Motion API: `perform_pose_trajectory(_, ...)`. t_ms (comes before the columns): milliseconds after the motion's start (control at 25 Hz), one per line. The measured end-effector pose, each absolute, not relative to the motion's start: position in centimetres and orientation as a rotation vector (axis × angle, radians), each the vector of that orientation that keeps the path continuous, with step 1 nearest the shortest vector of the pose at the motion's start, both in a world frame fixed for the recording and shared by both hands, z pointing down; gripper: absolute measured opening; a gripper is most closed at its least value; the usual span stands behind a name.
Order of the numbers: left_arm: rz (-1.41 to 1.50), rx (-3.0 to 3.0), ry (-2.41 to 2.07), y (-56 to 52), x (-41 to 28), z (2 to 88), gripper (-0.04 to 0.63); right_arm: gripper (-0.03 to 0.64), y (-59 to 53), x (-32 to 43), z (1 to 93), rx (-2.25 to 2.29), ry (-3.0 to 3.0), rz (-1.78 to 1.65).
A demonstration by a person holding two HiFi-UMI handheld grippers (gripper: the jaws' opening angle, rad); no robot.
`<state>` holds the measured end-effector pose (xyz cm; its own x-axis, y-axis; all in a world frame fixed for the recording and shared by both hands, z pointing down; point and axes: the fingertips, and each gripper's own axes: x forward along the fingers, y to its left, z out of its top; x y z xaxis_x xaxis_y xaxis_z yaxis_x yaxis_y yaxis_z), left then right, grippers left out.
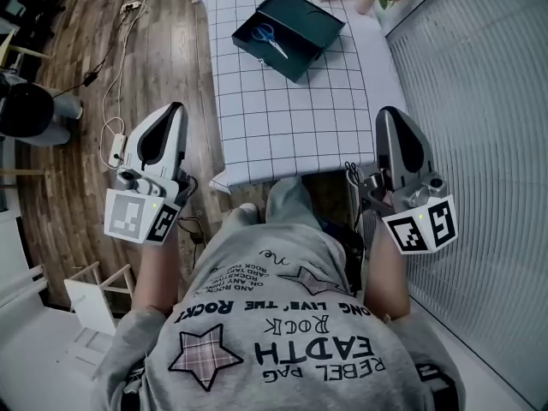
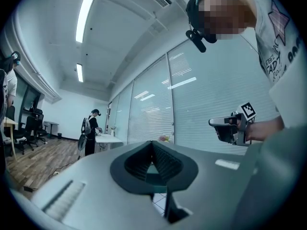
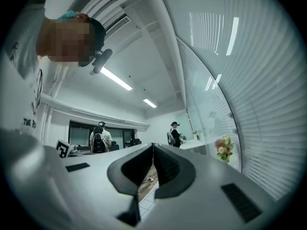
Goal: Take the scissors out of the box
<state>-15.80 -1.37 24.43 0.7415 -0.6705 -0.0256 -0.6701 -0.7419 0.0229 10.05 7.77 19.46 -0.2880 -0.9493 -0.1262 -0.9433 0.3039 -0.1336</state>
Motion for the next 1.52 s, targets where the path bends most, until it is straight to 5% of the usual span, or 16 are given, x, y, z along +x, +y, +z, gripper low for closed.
perform_pose_trajectory(680, -0.018, 2.800, -1.455, -4.2, -9.3, 23.9, 0.009, 0.015, -1.1, 17.5, 19.1, -1.422, 2.546, -0.083)
perform_pose_trajectory(1520, 0.017, 2.790, -1.420, -6.7, -8.6, 25.9, 0.009, 0.015, -5.1, 17.3, 20.0, -1.452, 2.615, -0.094)
